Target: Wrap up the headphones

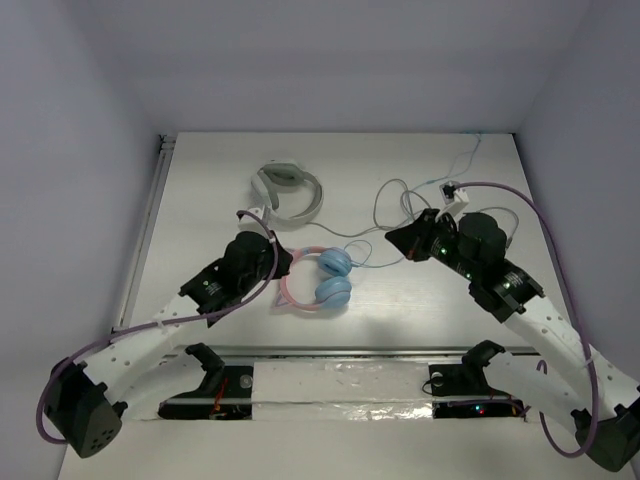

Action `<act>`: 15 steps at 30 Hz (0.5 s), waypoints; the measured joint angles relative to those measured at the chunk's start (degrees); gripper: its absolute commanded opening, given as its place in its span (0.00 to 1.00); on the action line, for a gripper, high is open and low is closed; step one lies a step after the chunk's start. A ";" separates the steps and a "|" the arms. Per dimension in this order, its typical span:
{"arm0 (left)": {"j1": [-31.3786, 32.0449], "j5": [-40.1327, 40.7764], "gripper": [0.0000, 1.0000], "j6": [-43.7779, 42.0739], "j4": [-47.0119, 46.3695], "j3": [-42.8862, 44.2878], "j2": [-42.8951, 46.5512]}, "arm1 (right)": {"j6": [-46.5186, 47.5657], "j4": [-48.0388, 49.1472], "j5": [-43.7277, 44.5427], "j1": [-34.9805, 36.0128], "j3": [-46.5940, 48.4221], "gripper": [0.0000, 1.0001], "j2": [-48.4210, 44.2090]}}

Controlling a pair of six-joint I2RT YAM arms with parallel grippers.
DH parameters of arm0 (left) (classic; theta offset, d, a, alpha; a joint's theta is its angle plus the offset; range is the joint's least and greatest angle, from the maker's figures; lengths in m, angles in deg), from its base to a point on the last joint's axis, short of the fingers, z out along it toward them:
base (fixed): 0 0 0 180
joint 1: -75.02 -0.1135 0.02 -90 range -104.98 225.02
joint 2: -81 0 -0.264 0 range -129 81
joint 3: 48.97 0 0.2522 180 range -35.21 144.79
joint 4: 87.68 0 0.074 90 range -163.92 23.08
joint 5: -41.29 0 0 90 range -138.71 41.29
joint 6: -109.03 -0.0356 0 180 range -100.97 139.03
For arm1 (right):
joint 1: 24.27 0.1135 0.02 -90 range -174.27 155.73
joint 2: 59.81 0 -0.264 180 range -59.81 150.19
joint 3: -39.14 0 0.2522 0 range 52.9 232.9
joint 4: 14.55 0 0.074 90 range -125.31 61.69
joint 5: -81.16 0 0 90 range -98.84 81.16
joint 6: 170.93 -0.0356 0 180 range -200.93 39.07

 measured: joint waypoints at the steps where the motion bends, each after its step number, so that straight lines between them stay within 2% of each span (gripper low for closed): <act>1: 1.29 2.27 0.00 0.48 0.94 -0.11 -0.66 | -0.02 0.72 0.76 0.61 -0.44 0.00 -0.28; 6: 4.81 10.80 0.00 3.56 3.96 -1.22 -4.09 | -0.13 1.25 2.99 0.98 -3.04 0.00 -2.05; 7: 5.20 12.00 0.02 4.17 4.59 -1.31 -5.29 | -0.13 1.27 3.21 0.98 -3.41 0.05 -2.08; 8: 5.53 12.79 0.12 4.63 5.03 -1.31 -6.36 | -0.15 1.27 3.39 0.98 -3.74 0.09 -2.03; 9: 5.88 13.73 0.18 5.14 5.51 -1.33 -7.58 | -0.20 1.31 3.45 0.98 -4.04 0.12 -1.99; 10: 6.08 14.49 0.25 5.64 5.88 -1.38 -8.70 | -0.15 1.38 3.50 0.98 -4.33 0.22 -1.99; 11: 6.27 15.17 0.37 6.08 6.19 -1.53 -9.70 | -0.11 1.40 3.52 0.98 -4.52 0.26 -1.99; 14: 6.71 16.98 0.47 7.04 6.73 -2.19 -12.11 | 0.26 1.62 3.48 1.01 -4.61 0.30 -1.95; 15: 6.82 17.44 0.47 7.13 6.73 -2.23 -13.09 | 0.31 1.75 3.41 1.01 -4.61 0.31 -1.95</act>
